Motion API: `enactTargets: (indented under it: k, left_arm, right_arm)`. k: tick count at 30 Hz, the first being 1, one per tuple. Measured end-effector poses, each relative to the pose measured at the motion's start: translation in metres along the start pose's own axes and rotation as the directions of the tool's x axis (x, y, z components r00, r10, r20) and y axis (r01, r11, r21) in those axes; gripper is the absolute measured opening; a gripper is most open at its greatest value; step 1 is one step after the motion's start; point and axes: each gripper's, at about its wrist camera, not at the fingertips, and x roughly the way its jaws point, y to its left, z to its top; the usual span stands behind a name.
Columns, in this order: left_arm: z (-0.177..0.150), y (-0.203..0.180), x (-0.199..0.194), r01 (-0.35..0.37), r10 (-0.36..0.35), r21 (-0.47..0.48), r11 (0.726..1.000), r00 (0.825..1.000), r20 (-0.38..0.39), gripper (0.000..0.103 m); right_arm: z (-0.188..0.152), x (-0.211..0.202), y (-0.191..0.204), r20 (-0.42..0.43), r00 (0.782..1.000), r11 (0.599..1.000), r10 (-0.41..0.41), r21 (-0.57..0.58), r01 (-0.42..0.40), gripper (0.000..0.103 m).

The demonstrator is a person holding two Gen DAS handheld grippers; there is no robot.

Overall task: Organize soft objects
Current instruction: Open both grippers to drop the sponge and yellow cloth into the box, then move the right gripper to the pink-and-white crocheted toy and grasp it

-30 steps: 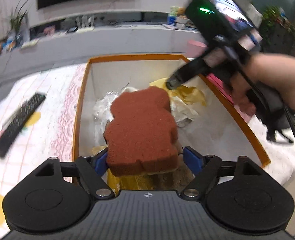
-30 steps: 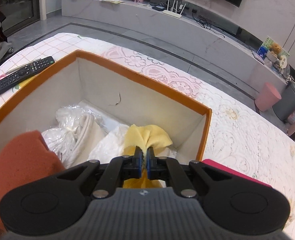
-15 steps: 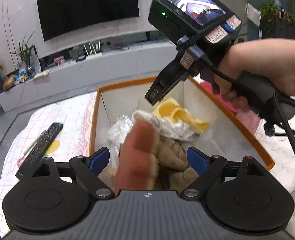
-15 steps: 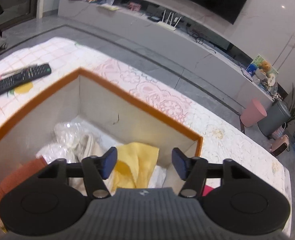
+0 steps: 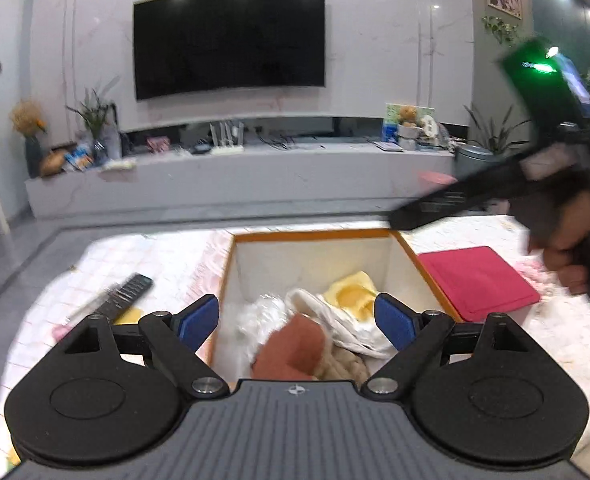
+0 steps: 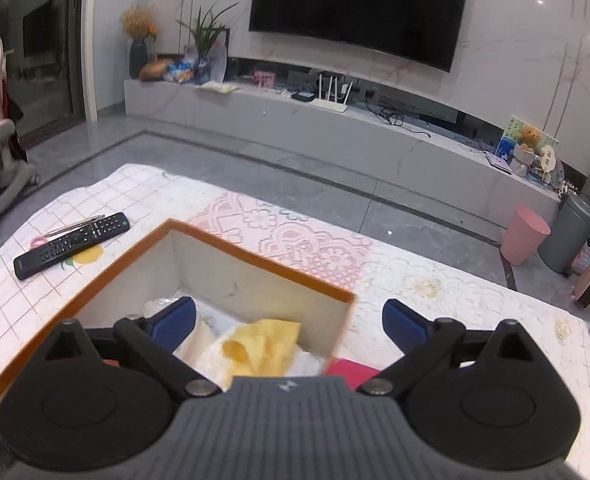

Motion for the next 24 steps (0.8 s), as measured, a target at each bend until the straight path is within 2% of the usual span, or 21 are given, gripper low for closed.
enactTargets:
  k: [4, 7, 10, 14, 16, 20, 24]
  left_arm:
    - [0.003, -0.005, -0.002, -0.029, 0.028, -0.03, 0.999, 1.0, -0.005, 0.102]
    - [0.009, -0.013, -0.004, 0.012, -0.013, -0.079, 0.997, 1.0, -0.008, 0.102]
    - [0.011, -0.027, -0.008, 0.039, -0.038, -0.111, 0.993, 0.999, 0.005, 0.102]
    - [0.008, -0.06, -0.009, 0.025, -0.024, -0.038, 0.999, 1.0, 0.014, 0.102]
    - [0.004, -0.081, -0.006, 0.043, -0.043, 0.005, 0.999, 0.999, 0.011, 0.102]
    - [-0.014, -0.124, -0.004, 0.143, -0.146, 0.113, 0.983, 0.989, 0.015, 0.102]
    - [-0.034, -0.165, -0.006, 0.218, -0.227, 0.186, 0.958, 0.973, 0.029, 0.102]
  right_arm:
    - [-0.016, -0.019, -0.038, 0.007, 0.999, 0.999, -0.041, 0.011, 0.041, 0.1]
    - [-0.036, -0.028, -0.076, 0.001, 0.996, 0.995, -0.084, 0.051, 0.084, 0.1]
    - [-0.065, -0.032, -0.117, -0.041, 0.99, 0.985, -0.137, 0.096, 0.14, 0.1]
    - [-0.114, -0.033, -0.167, -0.1, 0.98, 0.966, -0.173, 0.177, 0.189, 0.1]
    - [-0.137, -0.031, -0.187, -0.129, 0.975, 0.955, -0.181, 0.214, 0.206, 0.1]
    - [-0.17, -0.02, -0.216, -0.186, 0.96, 0.939, -0.212, 0.235, 0.252, 0.1]
    - [-0.188, -0.013, -0.232, -0.179, 0.957, 0.936, -0.227, 0.231, 0.265, 0.1]
